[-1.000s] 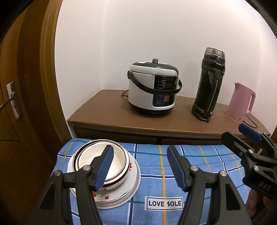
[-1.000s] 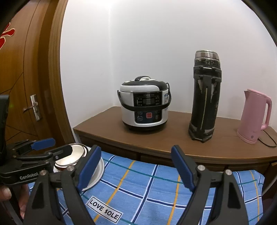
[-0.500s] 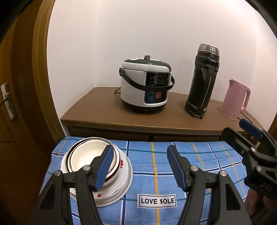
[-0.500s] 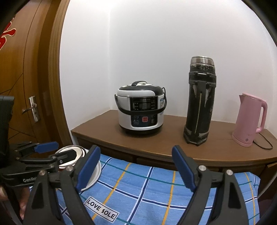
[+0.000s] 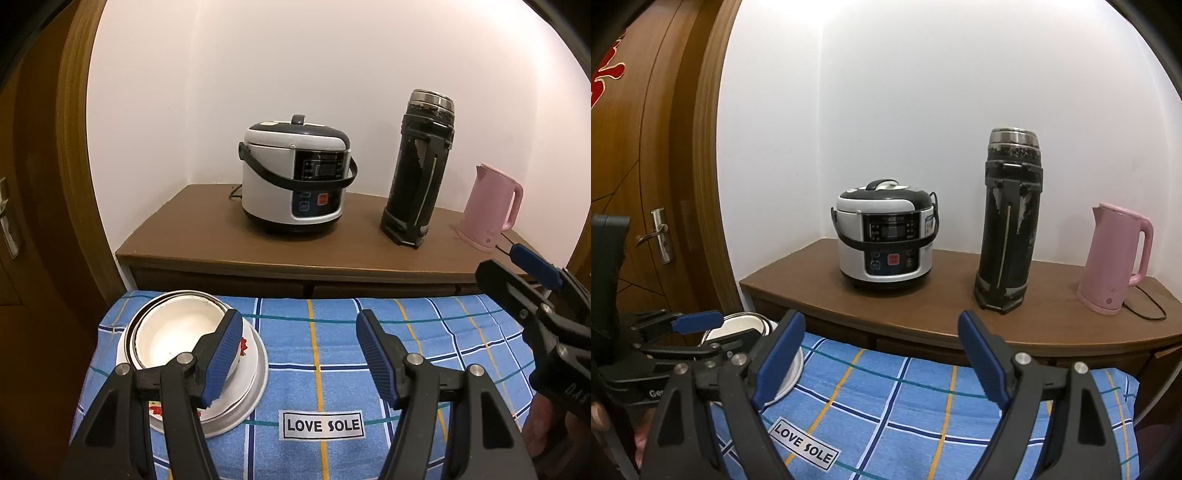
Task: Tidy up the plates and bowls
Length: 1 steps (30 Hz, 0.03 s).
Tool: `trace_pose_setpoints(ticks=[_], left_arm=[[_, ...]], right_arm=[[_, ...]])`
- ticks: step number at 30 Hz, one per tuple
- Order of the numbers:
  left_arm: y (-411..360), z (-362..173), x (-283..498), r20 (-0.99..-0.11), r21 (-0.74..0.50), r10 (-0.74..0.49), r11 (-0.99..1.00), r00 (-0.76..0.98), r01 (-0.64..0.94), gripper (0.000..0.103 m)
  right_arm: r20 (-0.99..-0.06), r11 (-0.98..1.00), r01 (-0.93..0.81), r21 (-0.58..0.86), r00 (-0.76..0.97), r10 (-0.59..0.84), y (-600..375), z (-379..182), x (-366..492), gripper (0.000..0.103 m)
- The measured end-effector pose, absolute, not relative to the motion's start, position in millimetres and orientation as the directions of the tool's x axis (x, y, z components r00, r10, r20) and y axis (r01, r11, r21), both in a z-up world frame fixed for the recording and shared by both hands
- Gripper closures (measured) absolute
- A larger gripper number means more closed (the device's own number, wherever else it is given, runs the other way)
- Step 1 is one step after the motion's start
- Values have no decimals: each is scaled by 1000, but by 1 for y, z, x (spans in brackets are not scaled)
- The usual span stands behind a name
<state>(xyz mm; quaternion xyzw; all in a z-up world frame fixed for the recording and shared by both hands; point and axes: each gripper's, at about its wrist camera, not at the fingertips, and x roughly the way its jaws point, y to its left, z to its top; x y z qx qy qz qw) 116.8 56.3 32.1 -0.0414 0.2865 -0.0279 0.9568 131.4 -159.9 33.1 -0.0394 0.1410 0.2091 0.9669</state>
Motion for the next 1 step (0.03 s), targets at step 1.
trace_pose_setpoints(ticks=[1], left_arm=[[56, 33, 117, -546, -99, -82, 995, 834, 32, 37]], right_arm=[[-289, 909, -416, -17, 873, 393, -160, 33, 131, 17]])
